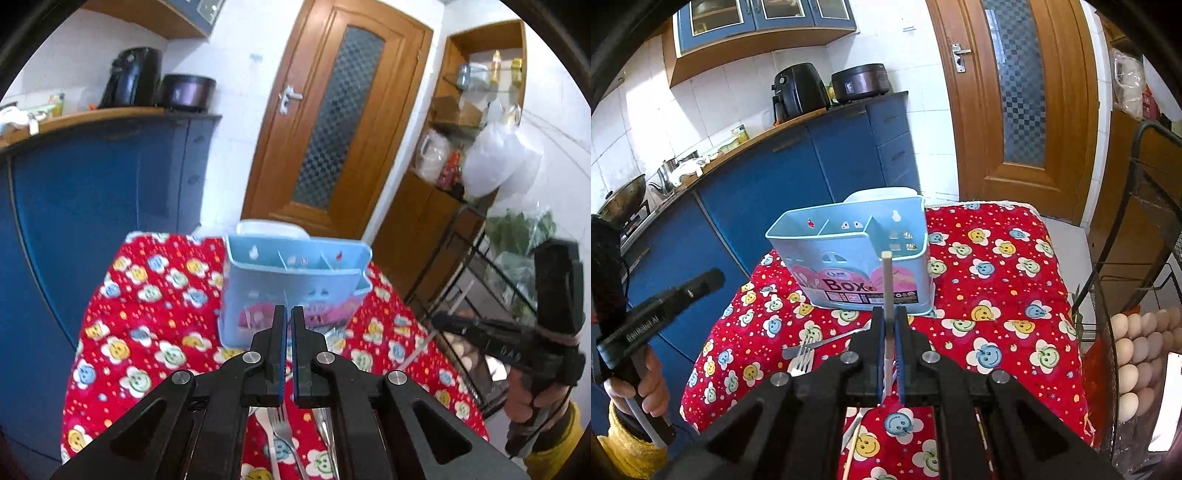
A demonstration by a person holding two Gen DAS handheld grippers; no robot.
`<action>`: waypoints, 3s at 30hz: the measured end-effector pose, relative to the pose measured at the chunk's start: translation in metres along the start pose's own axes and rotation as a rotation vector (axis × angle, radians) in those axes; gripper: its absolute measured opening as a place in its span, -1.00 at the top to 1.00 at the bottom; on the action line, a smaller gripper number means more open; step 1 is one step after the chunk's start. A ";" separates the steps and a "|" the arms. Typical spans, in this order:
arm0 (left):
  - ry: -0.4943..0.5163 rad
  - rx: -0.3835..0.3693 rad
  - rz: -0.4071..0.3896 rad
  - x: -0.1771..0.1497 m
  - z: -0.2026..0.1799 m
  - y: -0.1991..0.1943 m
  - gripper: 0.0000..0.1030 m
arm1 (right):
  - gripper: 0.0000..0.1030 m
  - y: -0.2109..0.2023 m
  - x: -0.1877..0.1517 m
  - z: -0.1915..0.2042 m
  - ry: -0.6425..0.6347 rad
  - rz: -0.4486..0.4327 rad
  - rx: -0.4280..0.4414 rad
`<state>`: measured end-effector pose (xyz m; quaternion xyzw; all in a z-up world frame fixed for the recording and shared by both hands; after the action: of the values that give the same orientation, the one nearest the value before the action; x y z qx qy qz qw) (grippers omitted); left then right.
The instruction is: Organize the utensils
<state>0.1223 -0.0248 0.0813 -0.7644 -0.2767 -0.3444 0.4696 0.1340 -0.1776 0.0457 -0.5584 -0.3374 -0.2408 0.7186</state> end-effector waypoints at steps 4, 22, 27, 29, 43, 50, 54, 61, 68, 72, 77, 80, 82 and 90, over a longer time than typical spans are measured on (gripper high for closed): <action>0.030 0.025 0.053 -0.014 -0.003 0.018 0.87 | 0.88 0.000 0.000 -0.005 0.006 0.000 0.001; 0.128 -0.054 0.263 -0.079 -0.067 0.090 0.41 | 0.88 -0.006 -0.005 -0.038 0.030 0.005 -0.010; 0.178 -0.068 0.316 -0.093 -0.085 0.112 0.41 | 0.88 -0.008 -0.005 -0.044 0.024 0.002 -0.011; 0.186 -0.059 0.331 -0.096 -0.086 0.118 0.41 | 0.88 -0.009 -0.005 -0.046 0.022 0.001 -0.007; 0.193 -0.060 0.412 -0.118 -0.085 0.151 0.71 | 0.88 0.004 -0.011 -0.053 0.016 0.029 0.004; 0.241 -0.073 0.399 -0.119 -0.095 0.150 0.85 | 0.88 0.007 -0.011 -0.053 0.015 0.030 0.008; 0.260 -0.047 0.405 -0.122 -0.094 0.153 0.85 | 0.88 0.006 -0.011 -0.052 0.012 0.028 0.006; 0.252 -0.035 0.431 -0.122 -0.092 0.158 0.85 | 0.88 -0.001 -0.013 -0.050 0.010 0.021 0.002; 0.226 -0.063 0.381 -0.119 -0.096 0.139 0.95 | 0.88 -0.007 -0.013 -0.047 0.016 0.012 -0.006; 0.174 -0.071 0.298 -0.110 -0.091 0.116 0.95 | 0.88 -0.012 -0.012 -0.042 0.007 0.000 -0.008; 0.127 -0.065 0.207 -0.095 -0.085 0.089 0.96 | 0.88 -0.018 -0.009 -0.034 0.000 -0.012 -0.008; 0.127 -0.041 0.121 -0.081 -0.081 0.068 0.97 | 0.88 -0.023 -0.007 -0.026 -0.015 -0.023 -0.009; 0.114 -0.050 0.071 -0.073 -0.079 0.054 0.97 | 0.88 -0.027 -0.005 -0.021 -0.024 -0.031 -0.009; 0.060 -0.044 -0.071 -0.037 -0.063 0.015 0.97 | 0.88 -0.040 0.003 -0.006 -0.058 -0.061 -0.041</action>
<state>0.0937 -0.0919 0.0645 -0.7536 -0.2817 -0.3895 0.4484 0.1080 -0.1937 0.0727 -0.5693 -0.3702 -0.2532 0.6891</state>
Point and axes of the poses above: each gripper's, at about its wrist camera, not at the fingertips, and y roughly the way its jaws point, z to its left, x to its top, the point moved 7 cm from there along y, roughly the way its jaws point, and after that the axes turned 4 degrees about -y, right-handed, at the moved point
